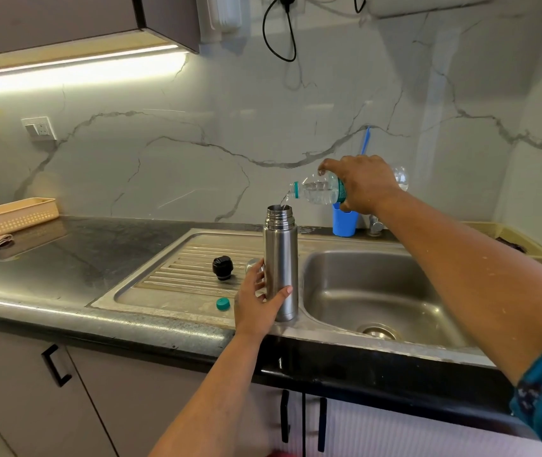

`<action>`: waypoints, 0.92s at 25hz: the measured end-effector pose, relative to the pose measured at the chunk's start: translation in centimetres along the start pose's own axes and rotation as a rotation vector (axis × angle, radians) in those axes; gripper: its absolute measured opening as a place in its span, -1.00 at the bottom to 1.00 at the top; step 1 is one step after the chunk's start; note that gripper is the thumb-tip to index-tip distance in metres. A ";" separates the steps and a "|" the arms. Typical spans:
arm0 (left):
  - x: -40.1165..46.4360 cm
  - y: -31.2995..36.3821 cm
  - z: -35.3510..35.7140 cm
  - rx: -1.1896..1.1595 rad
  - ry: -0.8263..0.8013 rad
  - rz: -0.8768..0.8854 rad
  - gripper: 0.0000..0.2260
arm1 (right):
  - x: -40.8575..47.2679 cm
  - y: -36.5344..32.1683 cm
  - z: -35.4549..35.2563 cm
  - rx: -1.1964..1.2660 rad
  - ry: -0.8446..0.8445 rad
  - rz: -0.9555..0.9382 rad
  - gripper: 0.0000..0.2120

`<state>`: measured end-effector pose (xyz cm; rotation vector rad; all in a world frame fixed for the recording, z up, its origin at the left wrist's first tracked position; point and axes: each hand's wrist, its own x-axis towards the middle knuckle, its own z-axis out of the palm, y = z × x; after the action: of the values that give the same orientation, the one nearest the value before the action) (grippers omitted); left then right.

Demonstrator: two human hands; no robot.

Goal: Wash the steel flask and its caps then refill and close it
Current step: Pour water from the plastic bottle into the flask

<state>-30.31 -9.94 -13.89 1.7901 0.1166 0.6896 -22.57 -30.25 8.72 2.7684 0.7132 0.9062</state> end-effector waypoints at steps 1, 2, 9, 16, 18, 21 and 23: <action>0.0 0.0 0.0 -0.002 0.000 0.000 -0.28 | 0.0 0.0 0.1 0.002 0.002 0.000 -0.29; 0.1 -0.1 0.0 -0.001 -0.001 0.001 -0.28 | 0.0 -0.1 0.1 0.005 0.003 0.000 -0.29; 0.0 0.0 0.0 -0.006 -0.002 0.006 -0.31 | 0.1 -0.1 0.1 -0.003 0.011 -0.010 -0.28; 0.0 0.1 0.0 -0.001 -0.002 0.012 -0.32 | 0.1 -0.1 0.1 -0.029 0.004 -0.019 -0.27; 0.0 0.2 0.0 0.005 -0.001 0.017 -0.33 | 0.1 -0.1 0.2 -0.033 0.003 -0.022 -0.27; -0.1 0.3 0.0 -0.005 0.000 0.008 -0.33 | 0.1 -0.2 0.3 -0.034 0.008 -0.027 -0.28; -0.1 0.2 0.0 -0.008 0.001 0.002 -0.32 | 0.1 -0.2 0.4 -0.036 0.009 -0.029 -0.29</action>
<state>-30.50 -10.03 -13.76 1.7822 0.1133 0.6916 -22.38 -30.03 8.43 2.7173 0.7299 0.9177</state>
